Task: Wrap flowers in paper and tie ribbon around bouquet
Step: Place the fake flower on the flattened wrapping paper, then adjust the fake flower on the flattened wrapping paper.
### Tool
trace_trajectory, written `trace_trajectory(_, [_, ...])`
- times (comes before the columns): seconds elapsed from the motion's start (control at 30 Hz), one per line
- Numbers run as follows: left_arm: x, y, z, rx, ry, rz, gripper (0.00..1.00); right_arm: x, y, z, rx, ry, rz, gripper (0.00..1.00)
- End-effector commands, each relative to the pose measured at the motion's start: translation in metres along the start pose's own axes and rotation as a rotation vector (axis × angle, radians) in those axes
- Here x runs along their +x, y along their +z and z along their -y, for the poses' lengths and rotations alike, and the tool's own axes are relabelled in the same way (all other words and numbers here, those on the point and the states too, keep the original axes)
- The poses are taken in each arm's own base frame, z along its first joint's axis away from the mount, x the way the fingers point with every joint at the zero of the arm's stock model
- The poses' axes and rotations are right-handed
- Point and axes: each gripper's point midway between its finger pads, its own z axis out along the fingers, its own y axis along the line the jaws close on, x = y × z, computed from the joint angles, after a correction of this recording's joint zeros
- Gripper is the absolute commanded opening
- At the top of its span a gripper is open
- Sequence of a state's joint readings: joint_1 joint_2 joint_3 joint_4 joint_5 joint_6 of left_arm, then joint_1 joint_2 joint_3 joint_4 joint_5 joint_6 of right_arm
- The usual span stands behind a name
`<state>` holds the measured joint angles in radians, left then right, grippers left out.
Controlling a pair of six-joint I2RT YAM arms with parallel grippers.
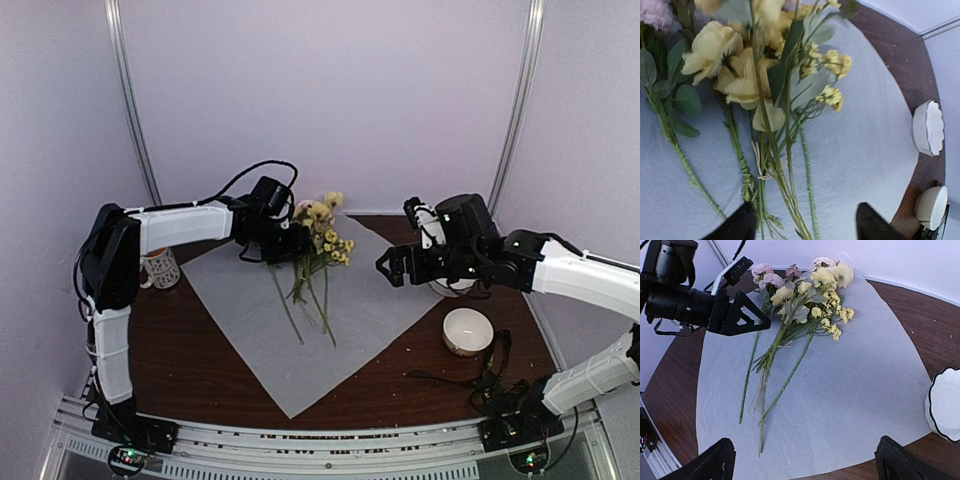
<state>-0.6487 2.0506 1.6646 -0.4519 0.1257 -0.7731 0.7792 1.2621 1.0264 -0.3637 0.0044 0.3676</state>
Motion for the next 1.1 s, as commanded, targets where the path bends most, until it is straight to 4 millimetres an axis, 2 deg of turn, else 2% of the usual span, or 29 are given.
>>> trace_trajectory(0.0, [0.008, 0.009, -0.044, -0.129, -0.007, -0.047, 0.94, 0.006, -0.003, 0.000, -0.014, 0.014, -0.013, 1.00])
trace_trajectory(0.1, [0.030, 0.006, -0.059, -0.156, 0.022, -0.090, 0.94, 0.014, 0.004, -0.002, -0.024, 0.014, -0.036, 1.00])
trace_trajectory(0.2, [0.047, -0.014, -0.070, -0.173, 0.037, -0.095, 0.92, 0.021, 0.015, -0.006, -0.039, 0.010, -0.078, 1.00])
trace_trajectory(0.3, [0.053, -0.034, -0.083, -0.197, 0.064, -0.047, 0.90, 0.024, 0.033, -0.011, -0.058, 0.007, -0.086, 1.00])
trace_trajectory(0.33, [0.053, -0.038, -0.090, -0.212, 0.065, -0.041, 0.84, 0.027, 0.045, -0.013, -0.060, 0.004, -0.106, 0.99])
trace_trajectory(0.43, [0.052, -0.038, -0.118, -0.258, 0.021, -0.072, 0.48, 0.022, 0.072, -0.023, -0.072, -0.031, -0.158, 0.92])
trace_trajectory(0.47, [0.049, -0.036, -0.127, -0.273, 0.006, -0.075, 0.39, 0.019, 0.082, -0.024, -0.061, -0.041, -0.167, 0.91])
trace_trajectory(0.57, [0.037, -0.029, -0.149, -0.317, -0.021, -0.077, 0.26, 0.007, 0.111, -0.022, -0.008, -0.057, -0.159, 0.79])
trace_trajectory(0.63, [0.023, -0.023, -0.155, -0.351, -0.009, -0.072, 0.25, 0.007, 0.131, -0.024, 0.002, -0.067, -0.180, 0.75])
trace_trajectory(0.7, [0.010, -0.018, -0.156, -0.375, 0.029, -0.070, 0.25, 0.010, 0.147, -0.035, -0.037, -0.068, -0.220, 0.75])
trace_trajectory(0.83, [-0.009, -0.001, -0.152, -0.382, 0.079, -0.068, 0.25, 0.016, 0.165, -0.061, -0.171, -0.026, -0.253, 0.77])
trace_trajectory(0.97, [-0.013, 0.018, -0.161, -0.422, 0.095, -0.094, 0.24, 0.028, 0.190, -0.069, -0.216, 0.019, -0.277, 0.77])
trace_trajectory(1.07, [-0.007, 0.029, -0.172, -0.463, 0.086, -0.137, 0.21, 0.031, 0.211, -0.069, -0.207, 0.039, -0.287, 0.70])
